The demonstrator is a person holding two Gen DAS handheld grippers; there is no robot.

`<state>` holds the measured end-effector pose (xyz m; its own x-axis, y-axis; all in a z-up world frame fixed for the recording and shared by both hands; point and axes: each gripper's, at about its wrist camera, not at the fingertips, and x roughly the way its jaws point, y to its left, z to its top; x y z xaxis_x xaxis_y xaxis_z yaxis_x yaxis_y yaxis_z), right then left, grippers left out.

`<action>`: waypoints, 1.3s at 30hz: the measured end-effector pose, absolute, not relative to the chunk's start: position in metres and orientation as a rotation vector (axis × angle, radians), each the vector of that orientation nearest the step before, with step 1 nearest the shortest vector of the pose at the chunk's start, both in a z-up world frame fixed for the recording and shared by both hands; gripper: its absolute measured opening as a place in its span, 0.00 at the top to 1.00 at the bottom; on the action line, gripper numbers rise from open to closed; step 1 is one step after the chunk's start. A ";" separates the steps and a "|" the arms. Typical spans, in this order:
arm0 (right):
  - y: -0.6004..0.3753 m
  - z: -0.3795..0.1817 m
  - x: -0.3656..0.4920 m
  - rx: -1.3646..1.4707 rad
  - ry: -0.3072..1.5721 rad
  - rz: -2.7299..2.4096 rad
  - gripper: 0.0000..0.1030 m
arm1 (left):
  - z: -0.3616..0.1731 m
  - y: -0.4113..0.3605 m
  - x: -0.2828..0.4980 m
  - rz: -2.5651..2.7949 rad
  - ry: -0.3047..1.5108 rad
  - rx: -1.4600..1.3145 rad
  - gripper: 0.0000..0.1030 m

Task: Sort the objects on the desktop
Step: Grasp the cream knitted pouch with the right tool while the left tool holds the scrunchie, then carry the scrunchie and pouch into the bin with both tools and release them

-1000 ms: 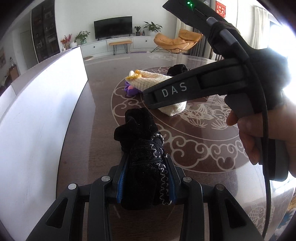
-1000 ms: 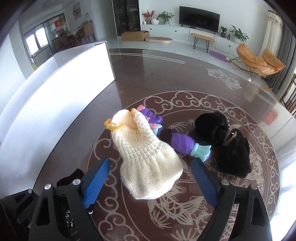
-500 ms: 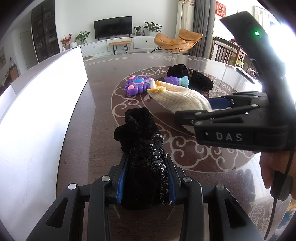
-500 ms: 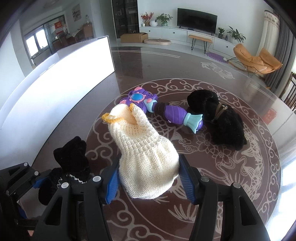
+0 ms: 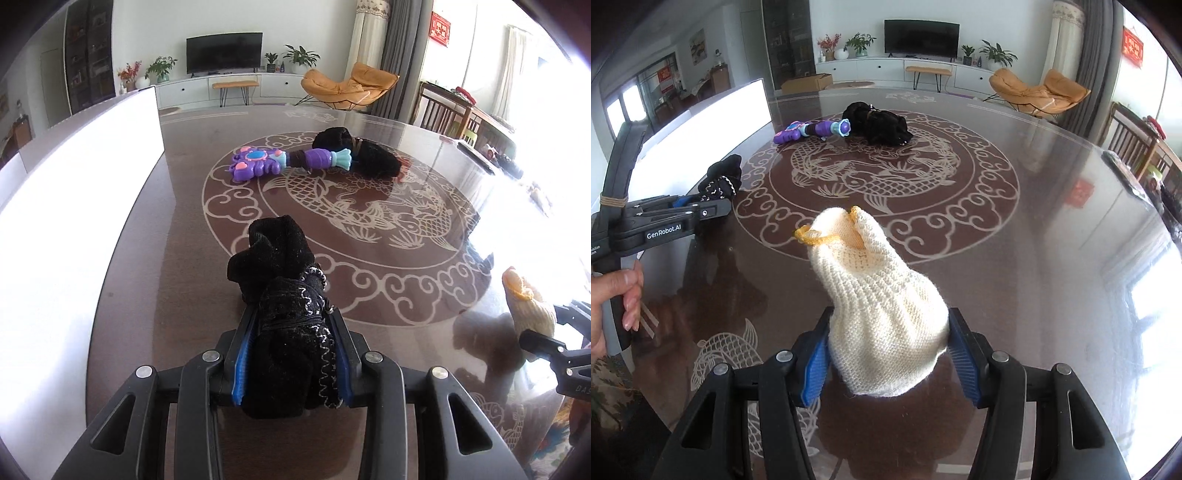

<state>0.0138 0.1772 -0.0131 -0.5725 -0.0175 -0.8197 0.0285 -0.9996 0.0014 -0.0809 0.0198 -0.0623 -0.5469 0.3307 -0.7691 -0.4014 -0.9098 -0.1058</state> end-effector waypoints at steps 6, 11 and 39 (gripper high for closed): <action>0.194 -0.021 0.025 1.532 0.059 -2.687 0.16 | -0.062 0.000 -0.051 2.353 0.023 -1.193 0.14; 0.200 -0.024 0.019 1.538 0.081 -2.623 0.15 | -0.062 -0.011 -0.044 2.290 0.065 -1.210 0.12; 0.033 0.134 -0.037 1.064 -0.042 -2.464 0.50 | 0.107 -0.166 -0.042 2.593 -0.226 -0.928 0.69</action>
